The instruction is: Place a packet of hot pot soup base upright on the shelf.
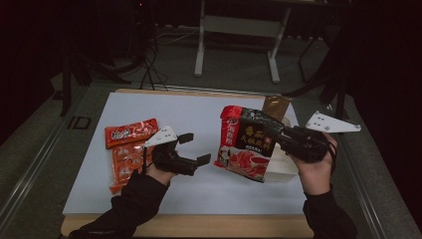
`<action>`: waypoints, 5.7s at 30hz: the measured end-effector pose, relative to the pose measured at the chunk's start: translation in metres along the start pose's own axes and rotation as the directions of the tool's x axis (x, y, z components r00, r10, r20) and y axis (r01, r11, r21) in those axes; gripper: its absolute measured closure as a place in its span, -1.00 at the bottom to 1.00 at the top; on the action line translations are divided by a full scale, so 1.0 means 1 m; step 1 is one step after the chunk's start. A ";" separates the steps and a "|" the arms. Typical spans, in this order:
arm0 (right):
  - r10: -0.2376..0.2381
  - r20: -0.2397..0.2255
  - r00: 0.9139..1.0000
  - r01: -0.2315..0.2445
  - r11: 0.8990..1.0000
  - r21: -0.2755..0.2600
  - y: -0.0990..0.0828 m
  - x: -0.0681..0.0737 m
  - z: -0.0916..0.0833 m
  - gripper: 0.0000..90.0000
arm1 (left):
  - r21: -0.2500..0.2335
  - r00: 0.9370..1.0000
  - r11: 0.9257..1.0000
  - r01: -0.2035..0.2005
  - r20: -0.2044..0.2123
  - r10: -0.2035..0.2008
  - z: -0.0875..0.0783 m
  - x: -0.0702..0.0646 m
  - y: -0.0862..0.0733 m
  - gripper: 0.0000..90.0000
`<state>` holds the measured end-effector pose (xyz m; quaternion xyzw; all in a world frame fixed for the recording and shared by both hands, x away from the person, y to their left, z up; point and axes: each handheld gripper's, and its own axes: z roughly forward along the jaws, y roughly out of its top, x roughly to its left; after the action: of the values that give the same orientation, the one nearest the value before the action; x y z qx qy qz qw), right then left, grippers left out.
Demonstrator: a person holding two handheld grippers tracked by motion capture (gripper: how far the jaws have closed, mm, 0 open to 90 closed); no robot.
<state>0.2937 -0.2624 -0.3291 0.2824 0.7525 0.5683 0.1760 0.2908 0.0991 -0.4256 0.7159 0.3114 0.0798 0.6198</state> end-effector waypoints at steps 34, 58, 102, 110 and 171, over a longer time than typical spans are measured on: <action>0.065 0.201 0.977 -0.054 0.997 -0.063 0.016 -0.079 -0.030 0.71 | 0.063 0.998 0.996 -0.056 -0.011 0.057 -0.036 -0.012 -0.066 -0.92; 0.098 0.290 0.952 -0.093 0.995 -0.033 -0.011 -0.134 -0.013 0.70 | 0.151 0.998 0.987 -0.052 -0.030 0.057 -0.033 -0.002 -0.091 -0.96; 0.087 0.119 0.989 -0.089 0.996 0.010 -0.051 -0.148 0.023 0.51 | 0.148 0.999 0.988 -0.038 -0.016 0.040 -0.032 0.000 -0.098 -0.95; 0.096 0.125 0.988 -0.096 0.995 -0.003 -0.060 -0.149 0.020 0.51 | 0.148 0.999 0.989 -0.029 -0.013 0.031 -0.032 0.001 -0.098 -0.95; -0.009 -0.071 0.997 0.008 1.000 -0.018 -0.088 0.004 -0.008 -0.68 | 0.203 0.967 0.978 -0.042 -0.237 0.091 -0.104 0.043 -0.060 -0.68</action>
<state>0.2658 -0.2832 -0.4102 0.2575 0.7544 0.5838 0.1541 0.2517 0.2116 -0.4707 0.7681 0.3678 0.1574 0.5000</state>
